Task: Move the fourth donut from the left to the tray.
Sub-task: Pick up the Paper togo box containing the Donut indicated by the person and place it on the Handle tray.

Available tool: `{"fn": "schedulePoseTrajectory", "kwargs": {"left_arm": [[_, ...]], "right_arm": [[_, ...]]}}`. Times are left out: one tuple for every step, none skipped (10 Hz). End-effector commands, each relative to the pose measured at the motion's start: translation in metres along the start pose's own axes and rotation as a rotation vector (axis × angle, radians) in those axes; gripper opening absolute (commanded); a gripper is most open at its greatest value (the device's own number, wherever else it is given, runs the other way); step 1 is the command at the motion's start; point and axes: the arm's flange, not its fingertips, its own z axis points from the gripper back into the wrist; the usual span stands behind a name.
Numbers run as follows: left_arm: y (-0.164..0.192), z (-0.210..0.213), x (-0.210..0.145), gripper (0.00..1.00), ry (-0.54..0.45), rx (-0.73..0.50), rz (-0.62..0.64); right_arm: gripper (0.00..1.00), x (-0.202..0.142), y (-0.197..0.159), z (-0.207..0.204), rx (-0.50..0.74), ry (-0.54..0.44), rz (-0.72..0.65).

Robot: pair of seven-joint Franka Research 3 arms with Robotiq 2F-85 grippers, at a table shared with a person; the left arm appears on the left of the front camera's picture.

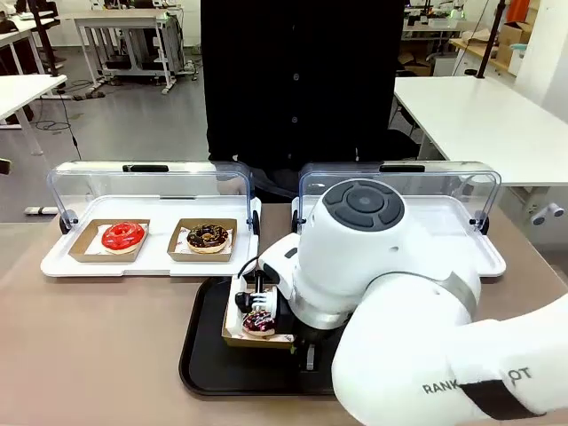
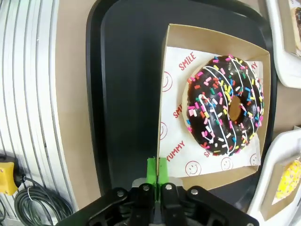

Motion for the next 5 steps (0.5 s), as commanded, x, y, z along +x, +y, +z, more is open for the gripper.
{"fn": "schedulePoseTrajectory", "kwargs": {"left_arm": [[0.0012,0.0,0.002,1.0,-0.027,-0.003,-0.02],[0.0012,0.0,0.002,1.0,-0.027,-0.003,-0.02],[0.0012,0.0,0.002,1.0,-0.027,-0.003,-0.02],[0.0012,0.0,0.002,1.0,-0.027,-0.003,-0.02],[0.0012,0.0,0.002,1.0,-0.027,-0.003,-0.02]], "right_arm": [[0.02,-0.1251,0.0863,-0.0142,-0.063,-0.013,-0.02],[0.02,-0.1265,0.0867,-0.0174,-0.055,-0.012,-0.01],[0.02,-0.1282,0.0863,-0.0191,-0.06,-0.012,-0.004],[0.02,-0.1291,0.0863,-0.0201,-0.062,-0.009,0.003],[0.02,-0.1303,0.0861,-0.0218,-0.063,-0.008,0.006]]}}
